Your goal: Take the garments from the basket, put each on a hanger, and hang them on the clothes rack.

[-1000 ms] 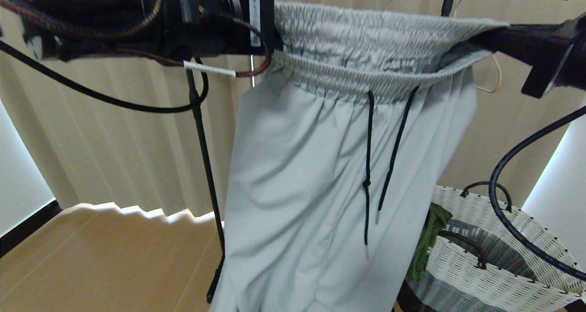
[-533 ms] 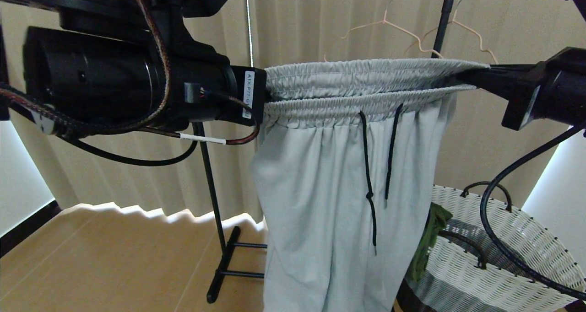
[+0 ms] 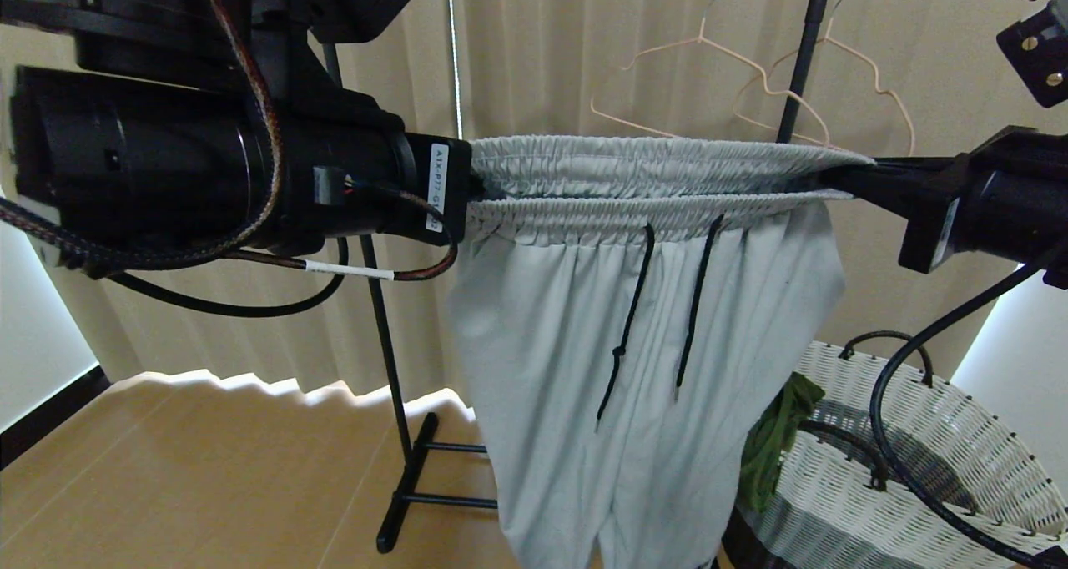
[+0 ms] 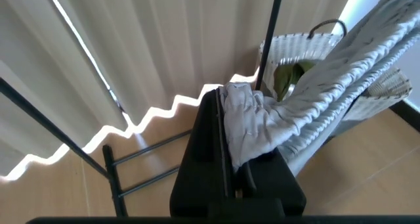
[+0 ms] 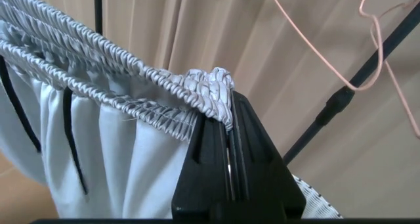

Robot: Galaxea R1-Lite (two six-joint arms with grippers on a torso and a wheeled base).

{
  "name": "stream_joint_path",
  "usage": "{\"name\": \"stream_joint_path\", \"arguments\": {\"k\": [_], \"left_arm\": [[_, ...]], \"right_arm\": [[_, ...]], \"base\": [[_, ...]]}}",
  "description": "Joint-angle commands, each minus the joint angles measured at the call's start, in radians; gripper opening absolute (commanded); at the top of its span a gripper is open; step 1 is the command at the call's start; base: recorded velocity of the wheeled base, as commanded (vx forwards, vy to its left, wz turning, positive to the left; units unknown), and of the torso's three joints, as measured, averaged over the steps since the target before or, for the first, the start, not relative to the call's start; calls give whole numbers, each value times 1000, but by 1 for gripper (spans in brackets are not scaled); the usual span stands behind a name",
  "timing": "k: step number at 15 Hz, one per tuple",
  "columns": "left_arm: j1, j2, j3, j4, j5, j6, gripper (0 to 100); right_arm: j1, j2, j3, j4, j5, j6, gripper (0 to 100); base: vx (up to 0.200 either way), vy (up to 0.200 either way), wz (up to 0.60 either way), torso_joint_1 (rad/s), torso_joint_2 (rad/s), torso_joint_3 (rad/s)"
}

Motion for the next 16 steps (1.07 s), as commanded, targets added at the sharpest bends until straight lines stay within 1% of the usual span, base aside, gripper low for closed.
{"name": "stream_joint_path", "arguments": {"k": [1, 3, 6, 8, 11, 12, 13, 14, 15, 16], "left_arm": [[0, -3, 4, -1, 1, 1, 0], [0, -14, 7, -1, 1, 4, 0], [0, -22, 22, -4, -1, 17, 0], [0, -11, 19, -38, -2, 21, 0], [0, 35, 7, -101, -4, 49, 0], [0, 70, -24, -129, -5, 49, 0], [1, 84, -45, -127, -5, 49, 0], [17, 122, -94, -127, -5, 49, 0], [26, 142, -120, -127, -5, 49, 0], [26, 142, -120, -127, -5, 49, 0]], "right_arm": [[-1, -4, 1, -1, 1, 0, 0], [-1, -6, 4, -1, 0, 0, 0], [-35, -19, 15, 0, 0, -2, 0], [-38, -91, 53, 8, 3, -2, 0], [-38, -170, 96, 17, 9, -6, 0], [-37, -210, 136, 17, 10, -8, 0], [-32, -223, 151, 17, 10, -8, 0], [-21, -253, 173, 19, 13, -8, 0], [-11, -265, 182, 20, 23, -8, 0], [-11, -265, 182, 20, 23, -8, 0]], "base": [[0, 0, 0, 0, 0, 0], [0, 0, 0, 0, 0, 0], [0, 0, 0, 0, 0, 0], [0, 0, 0, 0, 0, 0], [0, 0, 0, 0, 0, 0], [0, 0, 0, 0, 0, 0], [0, 0, 0, 0, 0, 0], [0, 0, 0, 0, 0, 0], [0, 0, 0, 0, 0, 0], [0, 0, 0, 0, 0, 0]]}}
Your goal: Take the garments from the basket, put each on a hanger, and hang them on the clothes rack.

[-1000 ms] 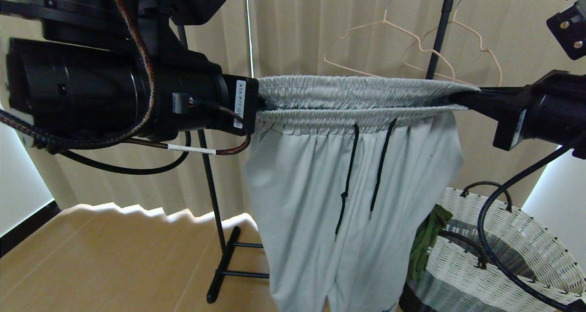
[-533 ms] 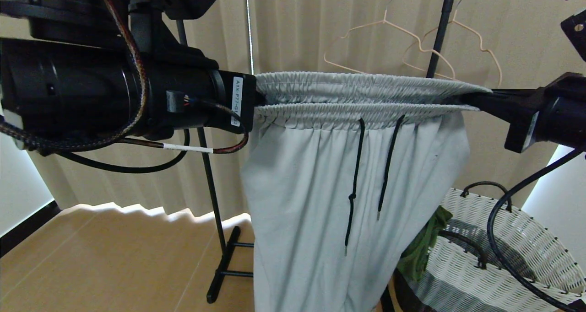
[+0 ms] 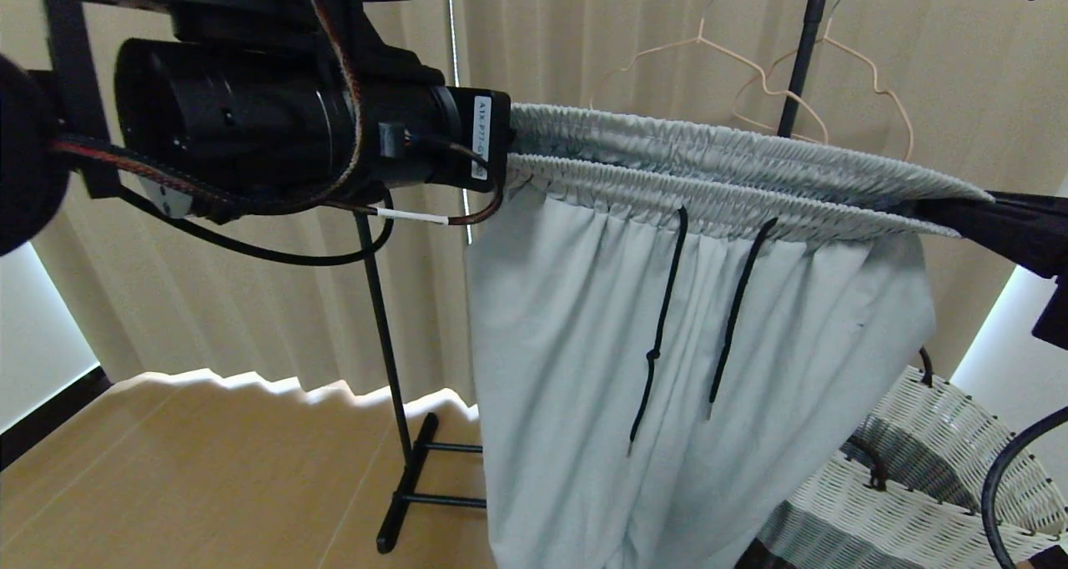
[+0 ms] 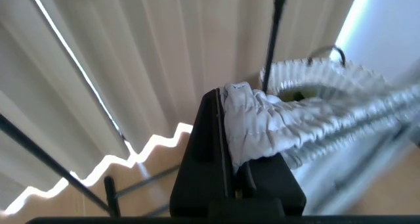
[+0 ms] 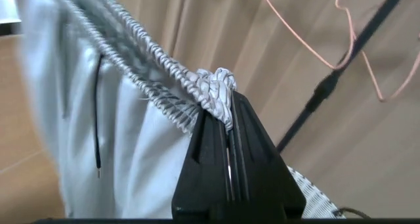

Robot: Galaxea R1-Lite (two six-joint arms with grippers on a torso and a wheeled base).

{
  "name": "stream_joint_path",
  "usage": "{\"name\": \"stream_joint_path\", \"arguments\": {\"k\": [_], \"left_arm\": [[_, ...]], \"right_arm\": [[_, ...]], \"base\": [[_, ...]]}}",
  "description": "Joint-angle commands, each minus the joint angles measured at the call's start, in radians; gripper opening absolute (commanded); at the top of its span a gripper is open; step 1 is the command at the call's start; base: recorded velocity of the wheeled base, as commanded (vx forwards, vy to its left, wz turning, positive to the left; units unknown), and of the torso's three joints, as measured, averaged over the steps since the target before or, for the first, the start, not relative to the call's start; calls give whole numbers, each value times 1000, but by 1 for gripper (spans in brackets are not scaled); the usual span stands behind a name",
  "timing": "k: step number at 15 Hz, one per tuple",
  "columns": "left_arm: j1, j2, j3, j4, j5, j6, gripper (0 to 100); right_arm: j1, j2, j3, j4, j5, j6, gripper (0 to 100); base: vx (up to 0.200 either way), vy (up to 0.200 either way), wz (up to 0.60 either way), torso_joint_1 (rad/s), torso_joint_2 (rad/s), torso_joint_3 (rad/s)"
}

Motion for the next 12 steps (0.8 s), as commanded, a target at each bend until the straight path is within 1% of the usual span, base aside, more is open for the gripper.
{"name": "stream_joint_path", "arguments": {"k": [1, 3, 8, 11, 12], "left_arm": [[35, 88, -69, -1, 1, -3, 0], [35, 99, -78, -1, -1, -8, 0], [34, 87, -86, 1, 1, -9, 0], [35, -27, -18, 8, -3, -9, 0], [34, -86, 34, 10, -4, -5, 0]], "right_arm": [[27, -76, 36, 18, 60, 0, 0], [32, -100, 41, 69, 90, 0, 0], [32, -86, 32, 67, 103, 0, 0], [24, 23, -57, 49, 97, 0, 0], [23, 81, -96, 20, 95, 1, 0]], "base": [[0, 0, 0, 0, 0, 0], [0, 0, 0, 0, 0, 0], [0, 0, 0, 0, 0, 0], [0, 0, 0, 0, 0, 0], [0, 0, 0, 0, 0, 0]]}}
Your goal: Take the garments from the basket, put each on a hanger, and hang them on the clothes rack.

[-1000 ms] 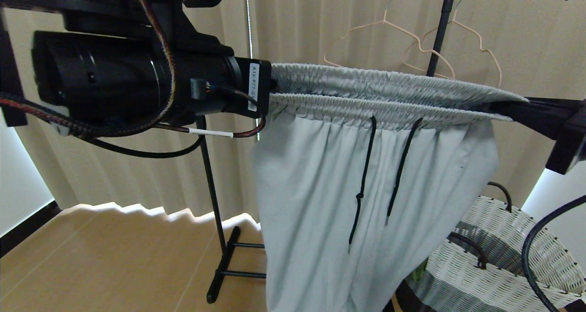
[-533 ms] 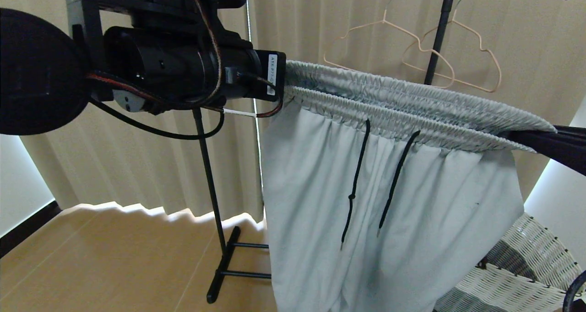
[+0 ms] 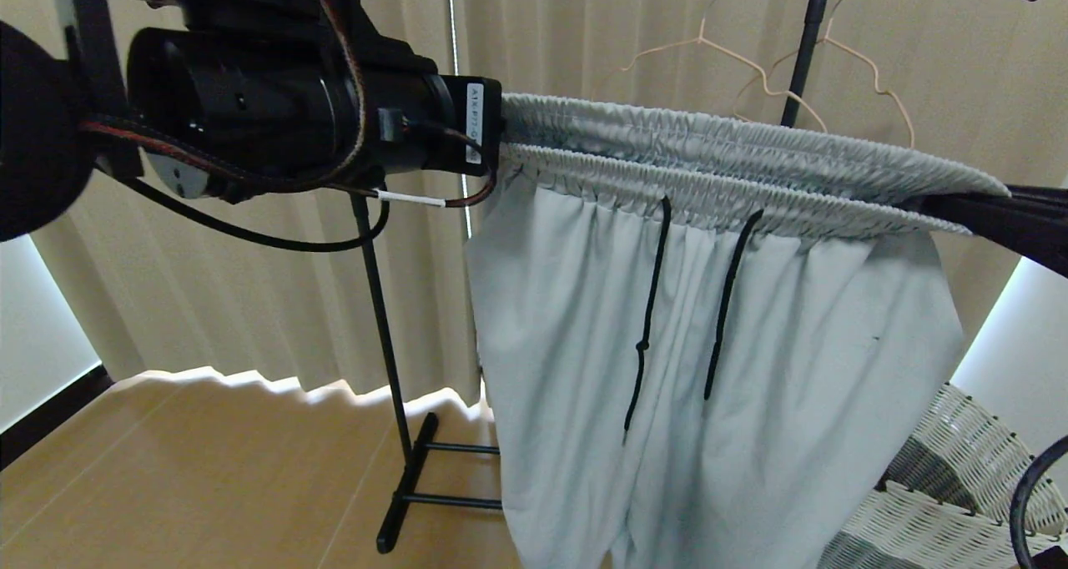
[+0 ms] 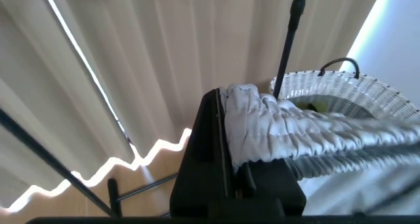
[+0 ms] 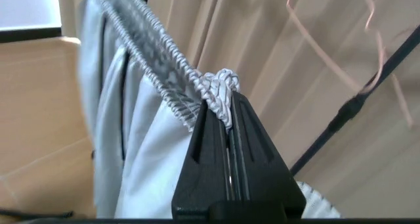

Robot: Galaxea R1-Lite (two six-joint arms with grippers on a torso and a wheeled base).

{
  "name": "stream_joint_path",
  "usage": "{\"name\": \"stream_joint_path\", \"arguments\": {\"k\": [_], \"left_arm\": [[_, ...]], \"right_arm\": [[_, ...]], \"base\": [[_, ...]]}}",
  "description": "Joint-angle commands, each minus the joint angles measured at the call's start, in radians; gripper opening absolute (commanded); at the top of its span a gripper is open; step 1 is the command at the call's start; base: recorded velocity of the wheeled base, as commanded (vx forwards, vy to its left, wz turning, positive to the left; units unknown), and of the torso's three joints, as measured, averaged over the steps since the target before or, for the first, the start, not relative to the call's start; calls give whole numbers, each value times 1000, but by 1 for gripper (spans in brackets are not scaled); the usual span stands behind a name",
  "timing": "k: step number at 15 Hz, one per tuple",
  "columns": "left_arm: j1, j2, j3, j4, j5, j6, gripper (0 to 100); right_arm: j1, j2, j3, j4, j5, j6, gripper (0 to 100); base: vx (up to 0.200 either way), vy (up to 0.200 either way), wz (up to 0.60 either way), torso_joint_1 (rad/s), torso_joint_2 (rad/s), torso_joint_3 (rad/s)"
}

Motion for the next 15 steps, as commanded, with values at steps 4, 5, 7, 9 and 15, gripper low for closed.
{"name": "stream_joint_path", "arguments": {"k": [4, 5, 7, 9, 15], "left_arm": [[-58, -261, 232, 6, -8, 30, 0], [-75, -288, 260, 6, -8, 51, 0], [-127, -331, 294, 6, -8, 78, 0], [-205, -350, 312, 7, -5, 79, 0], [-223, -339, 310, 6, -4, 79, 0]], "right_arm": [[-30, 302, -162, -169, -2, 3, 0], [-30, 329, -181, -189, -2, 4, 0], [-30, 364, -205, -205, 0, 4, 0], [-30, 382, -213, -220, 1, 4, 0], [-30, 350, -204, -215, -3, 3, 0]], "base": [[0, 0, 0, 0, 0, 0], [0, 0, 0, 0, 0, 0], [0, 0, 0, 0, 0, 0], [0, 0, 0, 0, 0, 0], [0, 0, 0, 0, 0, 0]]}}
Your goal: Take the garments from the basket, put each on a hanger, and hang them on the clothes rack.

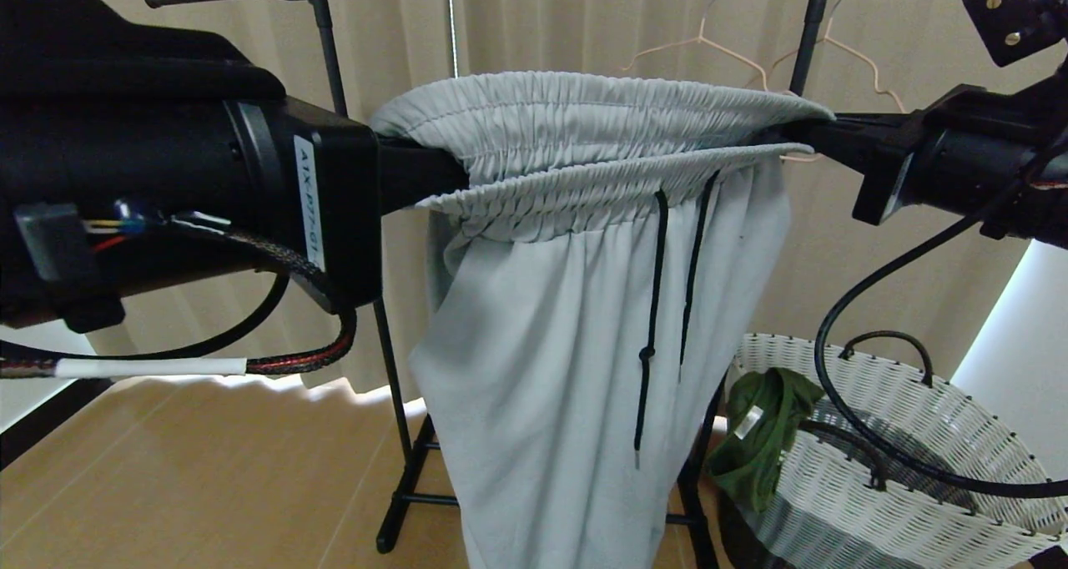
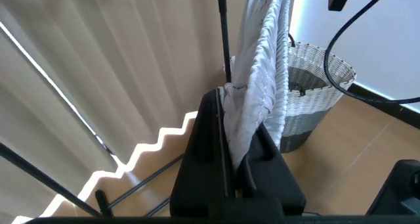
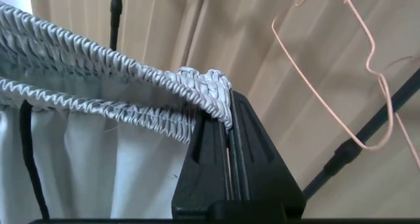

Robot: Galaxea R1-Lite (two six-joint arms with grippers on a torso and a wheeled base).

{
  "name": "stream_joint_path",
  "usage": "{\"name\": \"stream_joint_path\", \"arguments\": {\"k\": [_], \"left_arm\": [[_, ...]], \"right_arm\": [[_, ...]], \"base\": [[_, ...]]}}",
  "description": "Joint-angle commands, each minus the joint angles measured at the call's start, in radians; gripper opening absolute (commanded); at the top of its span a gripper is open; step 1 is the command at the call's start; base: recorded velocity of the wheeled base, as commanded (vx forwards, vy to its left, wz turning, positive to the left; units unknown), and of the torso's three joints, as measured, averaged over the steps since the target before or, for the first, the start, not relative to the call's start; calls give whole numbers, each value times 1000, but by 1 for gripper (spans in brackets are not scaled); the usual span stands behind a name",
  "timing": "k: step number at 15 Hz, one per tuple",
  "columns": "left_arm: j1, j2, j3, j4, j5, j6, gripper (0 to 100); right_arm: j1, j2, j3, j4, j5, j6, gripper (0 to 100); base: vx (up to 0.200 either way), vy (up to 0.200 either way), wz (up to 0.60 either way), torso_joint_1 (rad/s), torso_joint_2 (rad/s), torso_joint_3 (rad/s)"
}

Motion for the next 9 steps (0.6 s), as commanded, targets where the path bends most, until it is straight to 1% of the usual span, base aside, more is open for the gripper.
{"name": "stream_joint_path", "arguments": {"k": [1, 3, 5, 6, 7, 9], "left_arm": [[6, 0, -3, 0, 0, 0, 0], [54, 23, -21, -5, 2, 8, 0], [117, 62, -81, -9, 0, 32, 0], [117, 62, -81, -9, 0, 32, 0], [152, 109, -161, -9, 0, 32, 0], [181, 158, -239, -11, -1, 23, 0]], "right_arm": [[0, -19, 2, 5, -2, -1, 0], [0, -42, 1, 8, -29, -3, 0], [-3, -82, 1, 11, -43, -3, 0], [-3, -82, 1, 11, -43, -3, 0], [-28, -116, 2, 22, -43, -3, 0], [-40, -172, 2, 92, -43, -3, 0]], "base": [[0, 0, 0, 0, 0, 0], [0, 0, 0, 0, 0, 0], [0, 0, 0, 0, 0, 0], [0, 0, 0, 0, 0, 0], [0, 0, 0, 0, 0, 0], [0, 0, 0, 0, 0, 0]]}}
